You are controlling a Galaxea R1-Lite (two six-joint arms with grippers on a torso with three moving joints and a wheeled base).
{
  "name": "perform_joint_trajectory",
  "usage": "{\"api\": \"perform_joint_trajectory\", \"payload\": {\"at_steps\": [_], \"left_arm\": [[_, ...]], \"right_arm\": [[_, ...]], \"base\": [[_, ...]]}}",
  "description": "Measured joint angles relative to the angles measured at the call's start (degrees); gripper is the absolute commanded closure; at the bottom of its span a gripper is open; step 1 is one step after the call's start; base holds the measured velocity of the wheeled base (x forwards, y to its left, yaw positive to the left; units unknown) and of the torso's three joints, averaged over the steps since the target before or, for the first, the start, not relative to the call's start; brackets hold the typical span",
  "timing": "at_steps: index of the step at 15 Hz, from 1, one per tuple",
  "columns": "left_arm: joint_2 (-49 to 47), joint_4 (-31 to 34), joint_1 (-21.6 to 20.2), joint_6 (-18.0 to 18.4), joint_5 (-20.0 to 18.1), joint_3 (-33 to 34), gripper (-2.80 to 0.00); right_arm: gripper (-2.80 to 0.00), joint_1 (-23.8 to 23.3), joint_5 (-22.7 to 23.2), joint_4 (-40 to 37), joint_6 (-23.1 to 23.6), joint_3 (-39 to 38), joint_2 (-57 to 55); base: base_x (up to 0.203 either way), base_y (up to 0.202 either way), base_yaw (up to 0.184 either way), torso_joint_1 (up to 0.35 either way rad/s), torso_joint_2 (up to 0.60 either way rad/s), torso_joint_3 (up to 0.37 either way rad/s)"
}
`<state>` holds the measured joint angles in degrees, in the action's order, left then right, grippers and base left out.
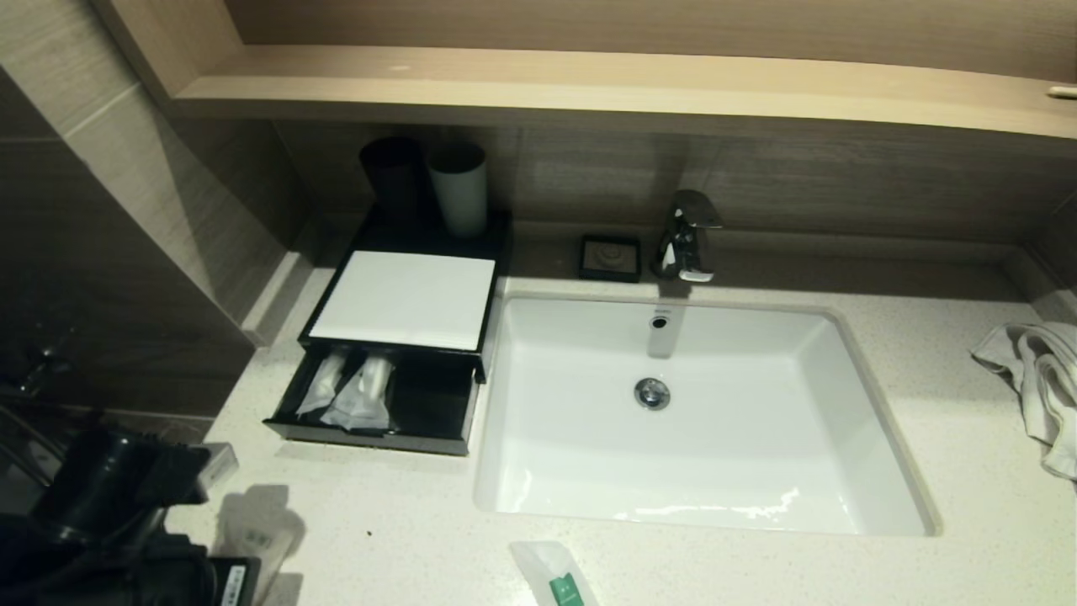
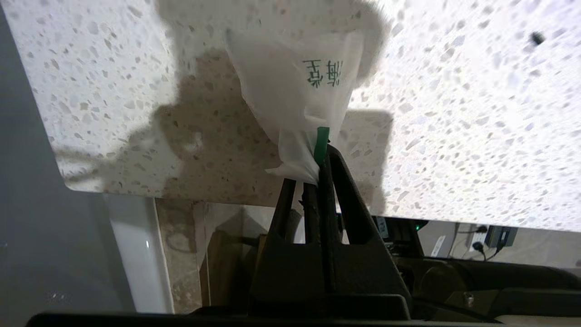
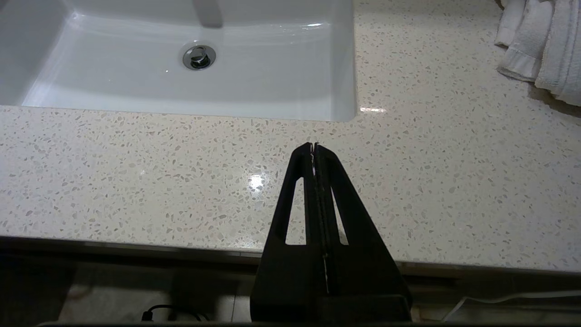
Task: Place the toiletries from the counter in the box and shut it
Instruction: Pick up the bathroom toiletry
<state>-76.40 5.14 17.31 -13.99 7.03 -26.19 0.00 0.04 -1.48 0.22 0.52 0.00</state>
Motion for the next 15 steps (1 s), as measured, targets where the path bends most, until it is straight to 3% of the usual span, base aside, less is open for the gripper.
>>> {"api": "perform_joint_trajectory", "payload": {"at_steps": [4, 8, 15], "left_arm": [[3.7, -5.6, 0.1, -0.1, -0.4, -1.2, 0.0], [6.0, -5.7, 0.1, -0.3, -0.5, -4.5, 0.0], [11.6, -5.4, 0.1, -0.1, -0.6, -4.3, 0.0]], "right_arm": [[0.0, 0.0, 0.0, 0.0, 0.0, 0.0, 0.0], [0.0, 0.0, 0.0, 0.0, 0.0, 0.0, 0.0], [0.0, 0.0, 0.0, 0.0, 0.0, 0.0, 0.0]], "base": [[0.0, 0.0, 0.0, 0.0, 0.0, 0.0], [0.0, 0.0, 0.0, 0.0, 0.0, 0.0], [0.0, 0.0, 0.0, 0.0, 0.0, 0.0]]}}
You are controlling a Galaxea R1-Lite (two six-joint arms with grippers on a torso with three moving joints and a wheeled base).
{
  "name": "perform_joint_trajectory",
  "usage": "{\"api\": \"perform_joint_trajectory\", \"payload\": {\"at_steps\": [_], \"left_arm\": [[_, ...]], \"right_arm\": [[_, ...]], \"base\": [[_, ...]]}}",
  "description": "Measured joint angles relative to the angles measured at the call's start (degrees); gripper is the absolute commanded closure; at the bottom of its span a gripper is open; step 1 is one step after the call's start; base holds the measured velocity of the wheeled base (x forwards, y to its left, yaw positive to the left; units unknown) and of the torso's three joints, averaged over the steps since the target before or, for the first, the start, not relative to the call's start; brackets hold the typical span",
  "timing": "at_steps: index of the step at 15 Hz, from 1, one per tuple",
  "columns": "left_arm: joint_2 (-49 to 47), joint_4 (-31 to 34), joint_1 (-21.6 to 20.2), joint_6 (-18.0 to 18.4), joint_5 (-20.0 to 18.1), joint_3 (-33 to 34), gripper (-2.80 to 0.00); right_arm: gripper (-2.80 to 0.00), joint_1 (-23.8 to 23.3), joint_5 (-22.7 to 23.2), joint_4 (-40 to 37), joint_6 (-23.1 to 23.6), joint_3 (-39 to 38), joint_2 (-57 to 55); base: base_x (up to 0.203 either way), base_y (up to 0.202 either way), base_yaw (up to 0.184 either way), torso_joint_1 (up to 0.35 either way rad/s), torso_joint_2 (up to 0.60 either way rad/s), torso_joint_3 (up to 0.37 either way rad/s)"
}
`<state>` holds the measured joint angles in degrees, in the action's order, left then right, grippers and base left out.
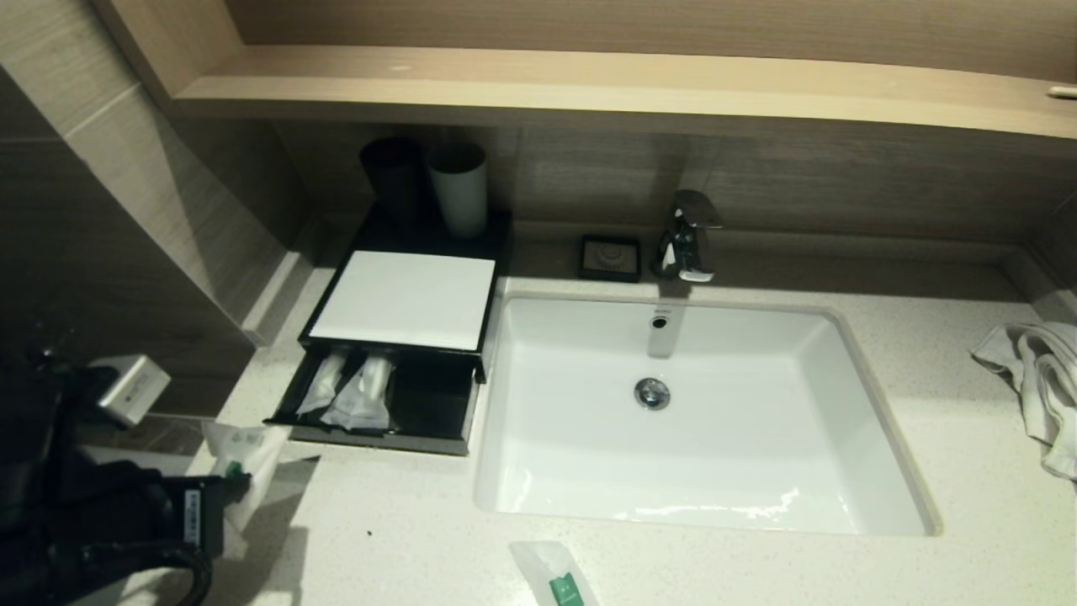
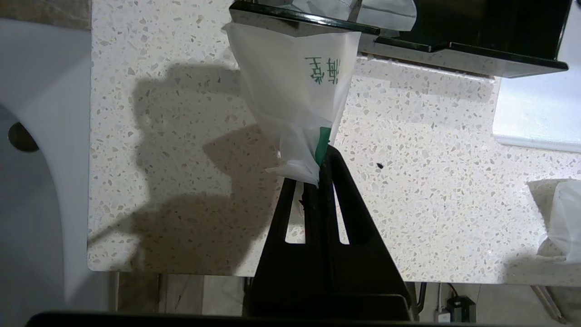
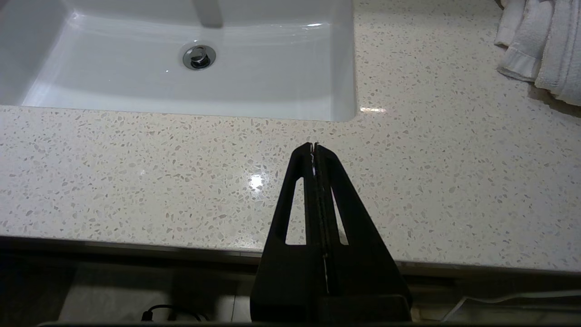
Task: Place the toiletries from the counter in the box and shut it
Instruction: Pick up the bathroom toiletry, then place the bathroom toiletry into the drawer
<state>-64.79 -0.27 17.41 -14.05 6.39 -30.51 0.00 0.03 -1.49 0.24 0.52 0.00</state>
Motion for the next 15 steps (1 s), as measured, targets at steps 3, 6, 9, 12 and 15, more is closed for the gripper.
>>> {"api": "perform_joint_trajectory", "payload": {"at_steps": [3, 6, 9, 12, 15], "left_arm": [[0.9, -0.3, 0.1, 0.2, -0.1, -0.2, 0.0], [1.2, -0.3, 0.5, 0.3, -0.2, -0.4, 0.0], [1.2, -0.3, 0.6, 0.4, -0.2, -0.8, 0.0], [0.8, -0.1, 0.7, 0.4, -0.1, -2.8, 0.0], [0.1, 0.0, 1.3, 1.5, -0.1, -4.3, 0.0]], "right_arm": [[0.0, 0.0, 0.0, 0.0, 0.0, 0.0, 0.0], [0.0, 0.0, 0.1, 0.0, 0.0, 0.0, 0.0], [0.0, 0.0, 0.0, 0.0, 0.0, 0.0, 0.0], [0.0, 0.0, 0.0, 0.0, 0.0, 0.0, 0.0], [0.0, 0.0, 0.0, 0.0, 0.0, 0.0, 0.0]], "base": [[0.0, 0.0, 0.0, 0.0, 0.0, 0.0], [0.0, 0.0, 0.0, 0.0, 0.0, 0.0], [0.0, 0.0, 0.0, 0.0, 0.0, 0.0], [0.0, 0.0, 0.0, 0.0, 0.0, 0.0], [0.0, 0.0, 0.0, 0.0, 0.0, 0.0]]}}
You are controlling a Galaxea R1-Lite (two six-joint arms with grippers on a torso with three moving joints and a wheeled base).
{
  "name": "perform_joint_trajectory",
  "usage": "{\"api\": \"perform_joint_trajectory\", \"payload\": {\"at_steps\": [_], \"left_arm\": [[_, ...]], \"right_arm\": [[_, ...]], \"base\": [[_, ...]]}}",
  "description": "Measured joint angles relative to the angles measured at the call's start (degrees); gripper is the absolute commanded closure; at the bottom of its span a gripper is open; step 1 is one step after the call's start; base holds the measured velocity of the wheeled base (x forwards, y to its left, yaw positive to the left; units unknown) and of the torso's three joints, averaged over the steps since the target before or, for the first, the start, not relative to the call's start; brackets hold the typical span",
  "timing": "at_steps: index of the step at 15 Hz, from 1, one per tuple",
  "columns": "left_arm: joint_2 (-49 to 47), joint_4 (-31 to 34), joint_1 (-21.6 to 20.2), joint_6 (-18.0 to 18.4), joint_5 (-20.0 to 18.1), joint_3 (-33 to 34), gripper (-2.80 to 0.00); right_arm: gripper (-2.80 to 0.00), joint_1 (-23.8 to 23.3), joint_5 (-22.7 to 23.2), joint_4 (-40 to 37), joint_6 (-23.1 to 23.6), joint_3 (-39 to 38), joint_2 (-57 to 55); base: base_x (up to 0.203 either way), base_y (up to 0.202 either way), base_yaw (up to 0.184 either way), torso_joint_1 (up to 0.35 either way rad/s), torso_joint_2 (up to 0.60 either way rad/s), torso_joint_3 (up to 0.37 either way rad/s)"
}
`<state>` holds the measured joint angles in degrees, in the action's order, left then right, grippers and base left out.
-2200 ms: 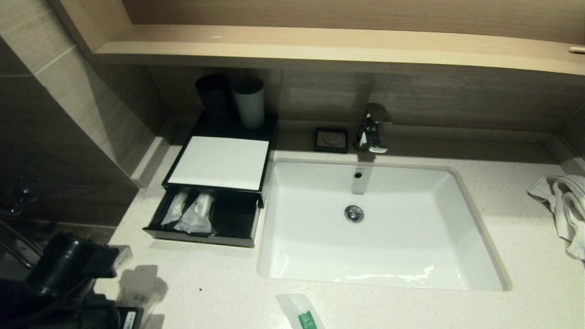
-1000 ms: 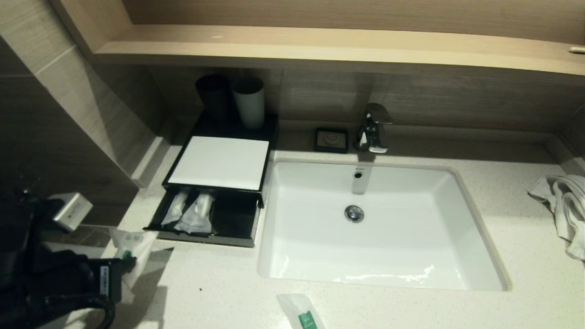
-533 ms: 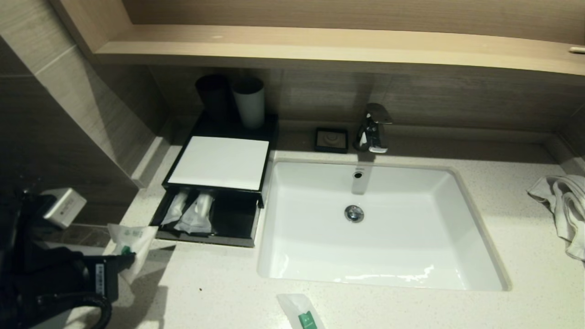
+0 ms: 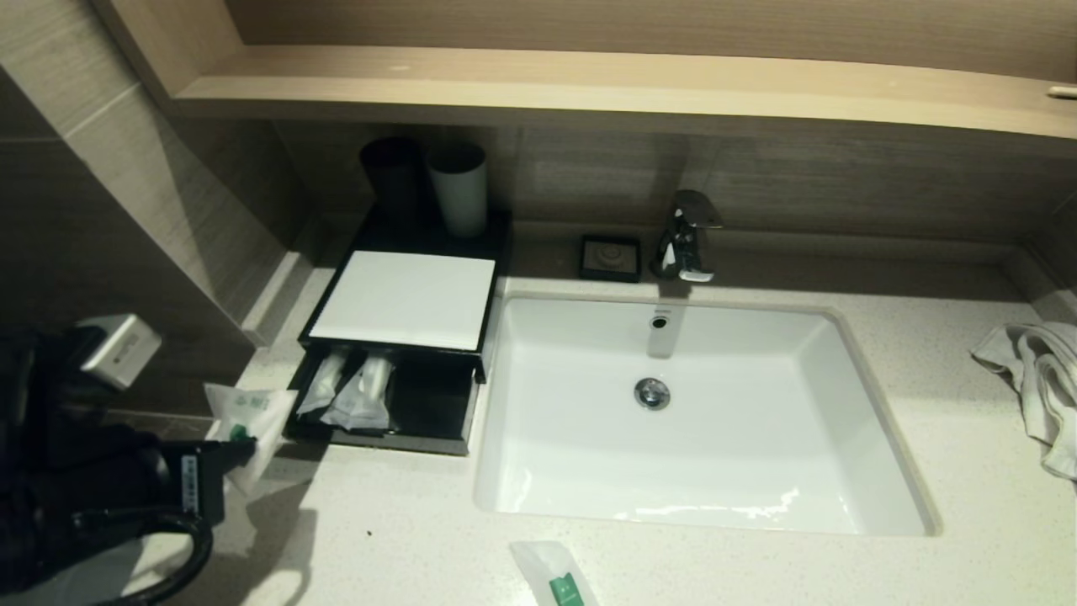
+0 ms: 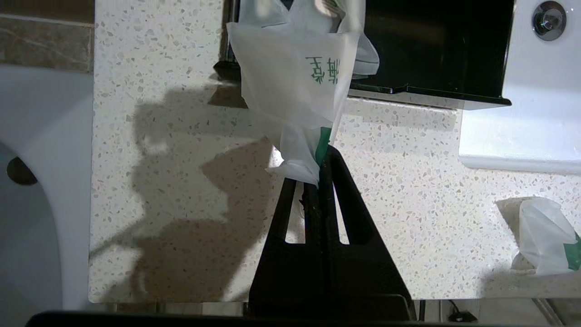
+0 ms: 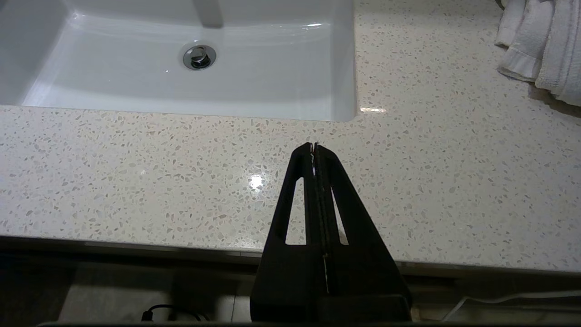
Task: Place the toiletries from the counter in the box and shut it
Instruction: Place the bathroom toiletry into the drawer
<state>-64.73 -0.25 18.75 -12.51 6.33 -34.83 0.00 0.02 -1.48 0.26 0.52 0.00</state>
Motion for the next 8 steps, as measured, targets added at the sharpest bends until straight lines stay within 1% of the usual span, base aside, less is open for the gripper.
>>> {"api": "perform_joint_trajectory", "payload": {"at_steps": [4, 8], "left_arm": [[-1.5, 0.1, 2.9, 0.2, 0.1, -1.7, 0.0], [-5.0, 0.2, 5.4, 0.2, 0.5, -4.1, 0.0]], "right_arm": [[0.0, 0.0, 0.0, 0.0, 0.0, 0.0, 0.0], [0.0, 0.0, 0.0, 0.0, 0.0, 0.0, 0.0]], "base": [[0.0, 0.0, 0.0, 0.0, 0.0, 0.0], [0.0, 0.0, 0.0, 0.0, 0.0, 0.0]]}}
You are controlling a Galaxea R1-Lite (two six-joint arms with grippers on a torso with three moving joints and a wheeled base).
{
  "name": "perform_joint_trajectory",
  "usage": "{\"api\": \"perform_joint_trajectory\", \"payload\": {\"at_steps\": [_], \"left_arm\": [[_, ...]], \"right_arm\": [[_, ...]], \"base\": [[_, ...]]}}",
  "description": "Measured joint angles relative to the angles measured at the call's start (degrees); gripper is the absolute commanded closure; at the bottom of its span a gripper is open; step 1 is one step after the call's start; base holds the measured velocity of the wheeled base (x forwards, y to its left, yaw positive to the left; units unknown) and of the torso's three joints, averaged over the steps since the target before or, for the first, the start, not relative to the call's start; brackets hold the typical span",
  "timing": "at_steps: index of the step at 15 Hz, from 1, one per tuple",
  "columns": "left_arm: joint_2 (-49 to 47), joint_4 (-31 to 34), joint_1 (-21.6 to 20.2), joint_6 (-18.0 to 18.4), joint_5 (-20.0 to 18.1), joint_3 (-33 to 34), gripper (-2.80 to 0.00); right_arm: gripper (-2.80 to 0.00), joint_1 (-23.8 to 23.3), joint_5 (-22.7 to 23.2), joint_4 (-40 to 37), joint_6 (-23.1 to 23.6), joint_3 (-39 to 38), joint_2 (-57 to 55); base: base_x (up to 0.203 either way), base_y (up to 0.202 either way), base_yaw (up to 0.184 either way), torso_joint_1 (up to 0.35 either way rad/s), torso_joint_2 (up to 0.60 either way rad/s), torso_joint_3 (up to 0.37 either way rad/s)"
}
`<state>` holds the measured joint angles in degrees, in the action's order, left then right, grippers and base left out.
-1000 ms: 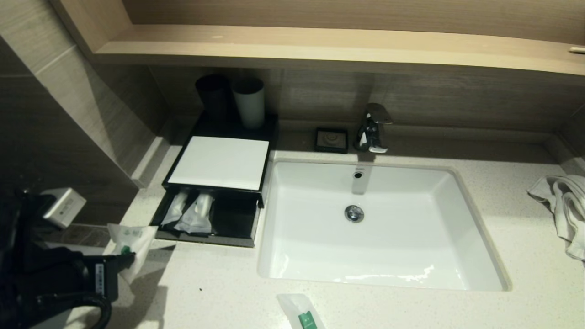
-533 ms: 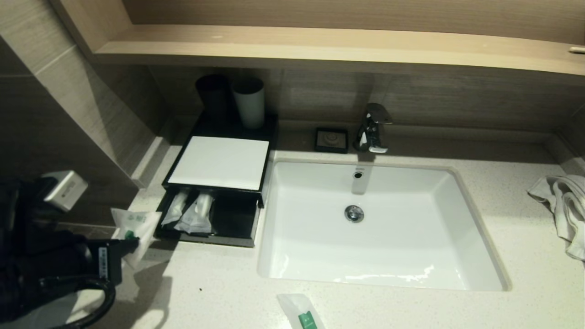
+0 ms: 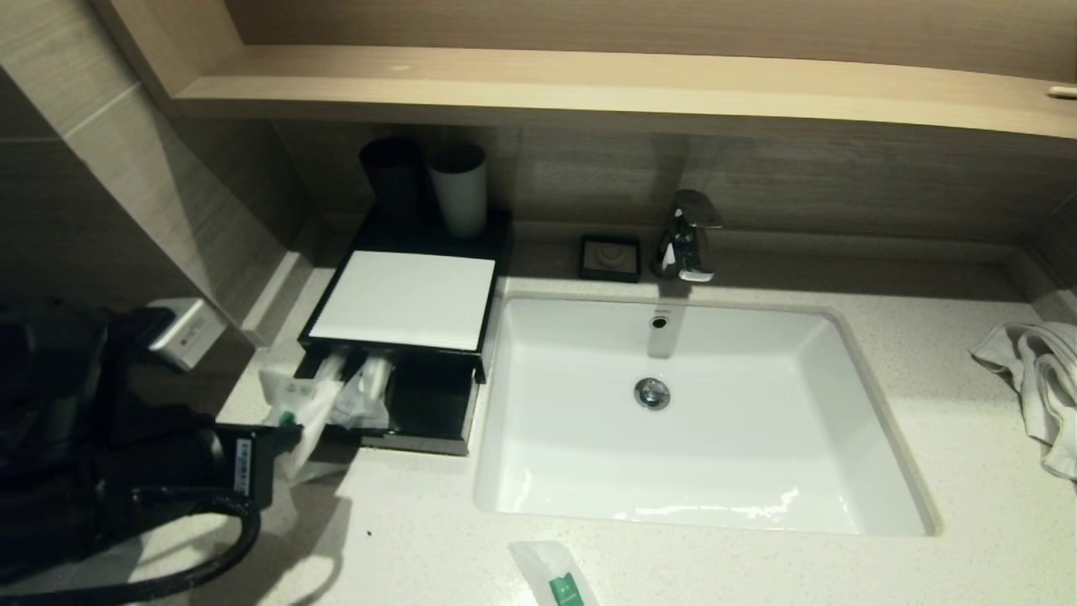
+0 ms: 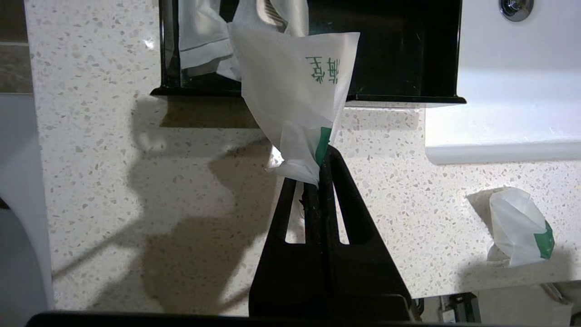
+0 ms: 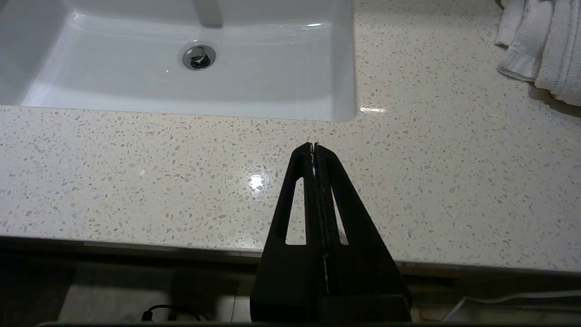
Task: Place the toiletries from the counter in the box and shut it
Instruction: Place the bathroom toiletry into the drawer
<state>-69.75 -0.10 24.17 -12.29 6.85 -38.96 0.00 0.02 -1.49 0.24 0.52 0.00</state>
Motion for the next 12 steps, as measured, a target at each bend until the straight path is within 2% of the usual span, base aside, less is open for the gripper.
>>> {"api": "perform_joint_trajectory", "payload": {"at_steps": [12], "left_arm": [[-12.8, 0.5, 1.3, -0.2, 2.1, -10.5, 0.0]], "right_arm": [[0.0, 0.0, 0.0, 0.0, 0.0, 0.0, 0.0]], "base": [[0.0, 0.0, 0.0, 0.0, 0.0, 0.0]]}}
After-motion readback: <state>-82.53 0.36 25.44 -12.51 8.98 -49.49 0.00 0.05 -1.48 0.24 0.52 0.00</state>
